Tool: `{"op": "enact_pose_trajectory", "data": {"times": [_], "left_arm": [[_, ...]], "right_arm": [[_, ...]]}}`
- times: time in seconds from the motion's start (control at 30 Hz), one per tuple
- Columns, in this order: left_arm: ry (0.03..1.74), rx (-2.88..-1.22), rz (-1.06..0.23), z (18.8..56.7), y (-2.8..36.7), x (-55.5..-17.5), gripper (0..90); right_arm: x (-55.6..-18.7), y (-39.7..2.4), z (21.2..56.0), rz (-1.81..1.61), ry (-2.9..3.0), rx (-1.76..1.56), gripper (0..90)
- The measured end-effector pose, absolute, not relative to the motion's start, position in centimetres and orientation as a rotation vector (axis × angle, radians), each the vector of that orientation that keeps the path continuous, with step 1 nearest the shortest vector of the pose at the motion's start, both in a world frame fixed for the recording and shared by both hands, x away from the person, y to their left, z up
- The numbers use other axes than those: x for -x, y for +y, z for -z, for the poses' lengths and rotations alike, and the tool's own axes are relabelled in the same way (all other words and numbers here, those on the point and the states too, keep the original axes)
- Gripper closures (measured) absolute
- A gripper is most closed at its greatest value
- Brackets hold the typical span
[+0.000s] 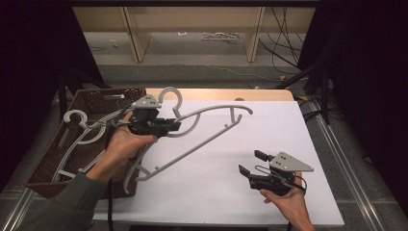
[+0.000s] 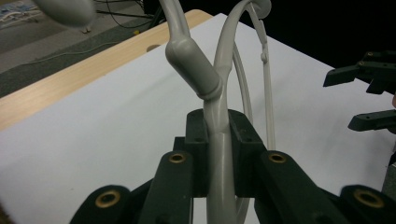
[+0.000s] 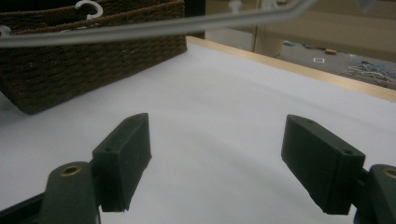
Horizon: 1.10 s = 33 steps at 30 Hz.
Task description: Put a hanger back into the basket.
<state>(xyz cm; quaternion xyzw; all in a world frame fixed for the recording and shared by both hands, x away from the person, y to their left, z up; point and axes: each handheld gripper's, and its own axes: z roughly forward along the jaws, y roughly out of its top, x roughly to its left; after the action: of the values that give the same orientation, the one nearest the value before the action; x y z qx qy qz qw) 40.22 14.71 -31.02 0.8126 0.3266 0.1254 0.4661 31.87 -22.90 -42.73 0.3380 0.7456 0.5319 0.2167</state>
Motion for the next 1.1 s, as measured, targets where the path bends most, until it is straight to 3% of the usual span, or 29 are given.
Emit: {"op": "enact_pose_trajectory", "data": {"times": [0.57, 1.1], "left_arm": [[0.977, -1.958, -0.561, 27.9, 25.6, -41.0, 80.0], [1.141, -1.929, -0.633, 30.3, 33.7, -41.1, 80.0]], "right_arm": [[-31.8, -23.1, 42.9, -1.433, 2.089, -0.929, 25.0], [-31.9, -22.9, 43.0, -1.457, 2.079, -0.939, 24.5]]}}
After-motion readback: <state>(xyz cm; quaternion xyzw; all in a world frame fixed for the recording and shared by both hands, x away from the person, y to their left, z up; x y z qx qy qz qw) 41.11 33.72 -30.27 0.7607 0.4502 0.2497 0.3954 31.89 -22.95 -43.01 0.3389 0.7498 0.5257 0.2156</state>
